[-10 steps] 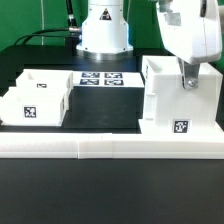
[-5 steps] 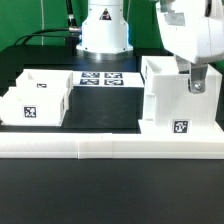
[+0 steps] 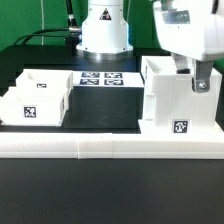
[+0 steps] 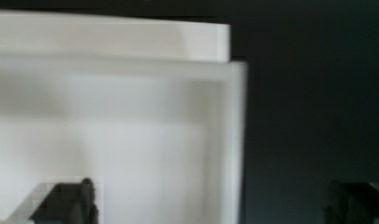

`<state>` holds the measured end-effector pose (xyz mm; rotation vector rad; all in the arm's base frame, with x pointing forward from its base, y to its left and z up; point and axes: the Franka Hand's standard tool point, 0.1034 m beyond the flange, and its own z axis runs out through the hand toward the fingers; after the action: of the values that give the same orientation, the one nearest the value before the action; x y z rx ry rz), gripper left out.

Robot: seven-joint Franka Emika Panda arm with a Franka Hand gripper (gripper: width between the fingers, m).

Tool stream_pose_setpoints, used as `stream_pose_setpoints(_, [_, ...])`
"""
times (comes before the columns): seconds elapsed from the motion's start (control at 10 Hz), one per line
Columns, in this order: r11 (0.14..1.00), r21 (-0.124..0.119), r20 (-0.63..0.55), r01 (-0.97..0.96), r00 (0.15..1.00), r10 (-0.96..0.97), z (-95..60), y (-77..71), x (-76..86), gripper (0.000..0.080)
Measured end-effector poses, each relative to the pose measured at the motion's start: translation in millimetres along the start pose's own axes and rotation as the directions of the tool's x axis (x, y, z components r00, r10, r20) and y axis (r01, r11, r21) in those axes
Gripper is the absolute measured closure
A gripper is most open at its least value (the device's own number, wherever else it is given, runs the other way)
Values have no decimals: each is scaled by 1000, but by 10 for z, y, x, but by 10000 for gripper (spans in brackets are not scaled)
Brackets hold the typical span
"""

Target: Assemble drawer

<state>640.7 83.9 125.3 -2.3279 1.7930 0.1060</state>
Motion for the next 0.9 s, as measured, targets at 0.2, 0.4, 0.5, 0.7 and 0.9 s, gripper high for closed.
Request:
stream_pose_setpoints(0.2, [998, -15, 14, 67, 998, -67, -120, 62, 61, 150])
stream_pose_setpoints(0.4, [997, -19, 15, 81, 997, -80, -96, 64, 40, 150])
stream_pose_setpoints(0.5, [977, -44, 28, 206, 978, -205, -96, 120, 45, 150])
stream_pose_setpoints(0.7, [851, -125, 98, 511, 859, -502, -139, 358, 162, 150])
stream_pose_setpoints(0.9, [678, -154, 118, 719, 695, -709, -240, 469, 297, 150])
